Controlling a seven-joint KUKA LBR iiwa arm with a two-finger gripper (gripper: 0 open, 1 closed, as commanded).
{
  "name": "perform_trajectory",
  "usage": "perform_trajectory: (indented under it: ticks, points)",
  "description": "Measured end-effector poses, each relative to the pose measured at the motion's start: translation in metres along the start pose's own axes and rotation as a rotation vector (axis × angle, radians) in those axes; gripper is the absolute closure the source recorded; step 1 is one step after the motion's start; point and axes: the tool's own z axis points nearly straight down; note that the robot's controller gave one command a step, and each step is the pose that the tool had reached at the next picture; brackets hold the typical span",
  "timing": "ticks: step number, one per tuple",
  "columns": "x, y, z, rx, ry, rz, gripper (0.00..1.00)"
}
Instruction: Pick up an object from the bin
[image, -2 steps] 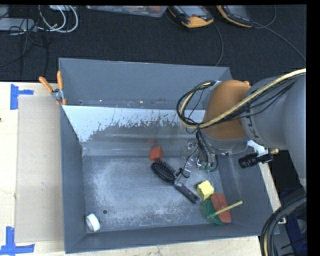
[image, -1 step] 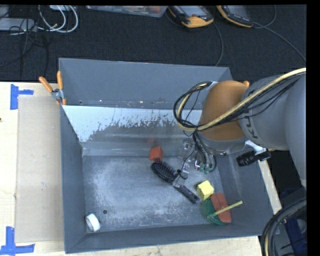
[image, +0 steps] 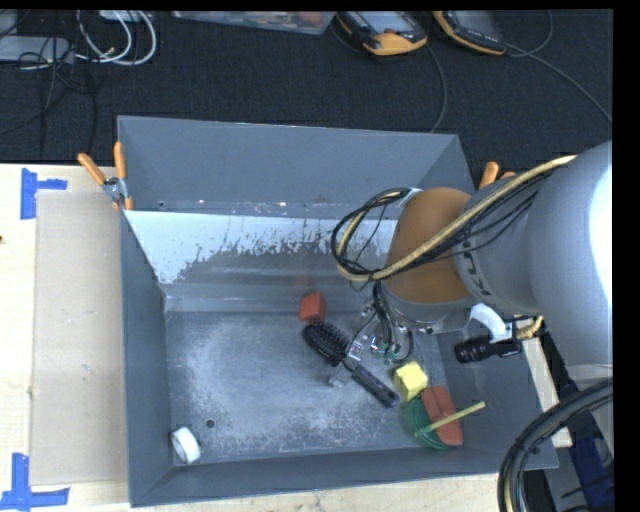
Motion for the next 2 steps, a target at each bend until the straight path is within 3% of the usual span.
perform_trajectory:
  ticks: [1, 2]
  points:
    - [-0.0029, 0.0022, 0.0175, -0.006, -0.008, 0.002, 1.00]
    - [-0.0027, 0.0021, 0.0163, -0.006, -0.008, 0.002, 1.00]
